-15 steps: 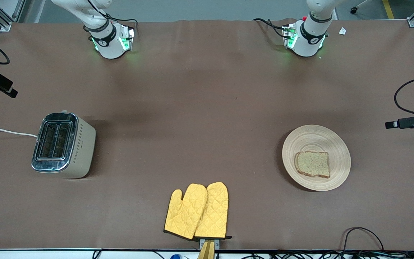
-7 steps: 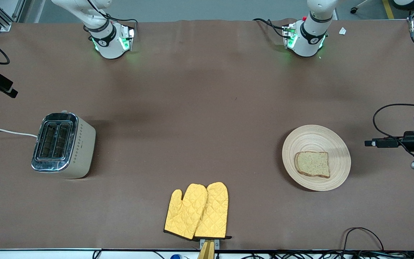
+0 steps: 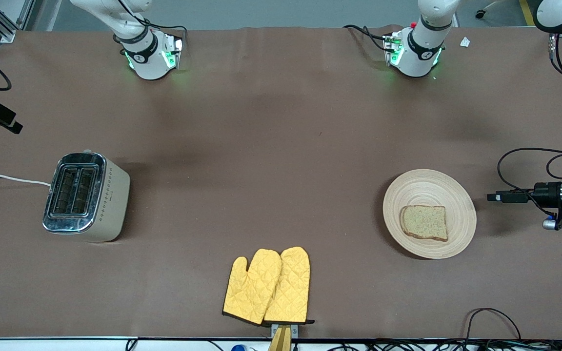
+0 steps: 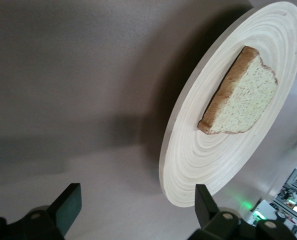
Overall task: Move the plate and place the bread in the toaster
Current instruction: 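Reach the left gripper to the wooden plate rim and grip it, then slide the wooden plate with the left gripper toward the toaster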
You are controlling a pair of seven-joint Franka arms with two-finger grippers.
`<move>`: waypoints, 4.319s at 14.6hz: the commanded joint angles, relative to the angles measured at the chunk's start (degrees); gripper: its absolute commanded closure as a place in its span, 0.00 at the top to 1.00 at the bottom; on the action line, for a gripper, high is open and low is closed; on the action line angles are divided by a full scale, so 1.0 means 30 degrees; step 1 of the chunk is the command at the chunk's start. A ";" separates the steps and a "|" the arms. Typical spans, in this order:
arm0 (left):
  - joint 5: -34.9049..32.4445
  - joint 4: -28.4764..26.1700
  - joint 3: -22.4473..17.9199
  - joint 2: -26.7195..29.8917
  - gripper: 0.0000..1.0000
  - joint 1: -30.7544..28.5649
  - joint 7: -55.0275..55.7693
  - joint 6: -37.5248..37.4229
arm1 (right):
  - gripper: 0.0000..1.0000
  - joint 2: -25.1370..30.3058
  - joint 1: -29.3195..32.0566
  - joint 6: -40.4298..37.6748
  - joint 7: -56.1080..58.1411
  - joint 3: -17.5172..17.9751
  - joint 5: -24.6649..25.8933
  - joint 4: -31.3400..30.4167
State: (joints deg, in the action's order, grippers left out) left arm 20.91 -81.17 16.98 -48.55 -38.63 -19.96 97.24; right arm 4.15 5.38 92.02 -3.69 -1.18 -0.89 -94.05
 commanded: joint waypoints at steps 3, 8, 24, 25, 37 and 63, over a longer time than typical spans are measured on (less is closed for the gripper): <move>0.1027 -0.0041 0.0317 0.0072 1.00 0.0251 -0.0437 -0.0333 | 1.00 0.0200 -0.0240 0.1023 -0.0061 0.0186 -0.0056 -0.0143; 0.1581 -0.0100 0.0347 -0.0745 1.00 0.1185 -0.0727 0.1100 | 1.00 0.0229 -0.0124 0.1026 0.0086 0.0070 -0.0086 -0.0055; 0.1641 -0.0129 0.0288 -0.1247 0.62 0.1980 -0.2019 0.3008 | 1.00 0.2426 -0.0738 -0.0377 -0.0058 0.0186 -0.0845 -0.1989; 0.1816 -0.0129 0.0259 -0.1247 0.58 0.1922 -0.1990 0.2862 | 1.00 0.2542 -0.0826 -0.0583 -0.0467 0.0361 -0.0731 -0.1931; 0.2345 -0.0071 0.0288 -0.1247 0.21 0.1657 -0.3068 0.1279 | 1.00 0.1752 -0.0709 0.1847 -0.0558 0.0392 0.0295 -0.2018; 0.5444 0.0017 0.1665 -0.1451 0.00 0.4786 -0.4069 -0.1212 | 1.00 -0.0150 0.0580 0.2901 -0.0500 0.0304 0.0032 -0.1872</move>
State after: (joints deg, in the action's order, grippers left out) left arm 33.75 -81.38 21.56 -53.03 -26.49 -31.55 94.59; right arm 4.02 6.54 100.19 -4.58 -0.73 -0.73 -99.49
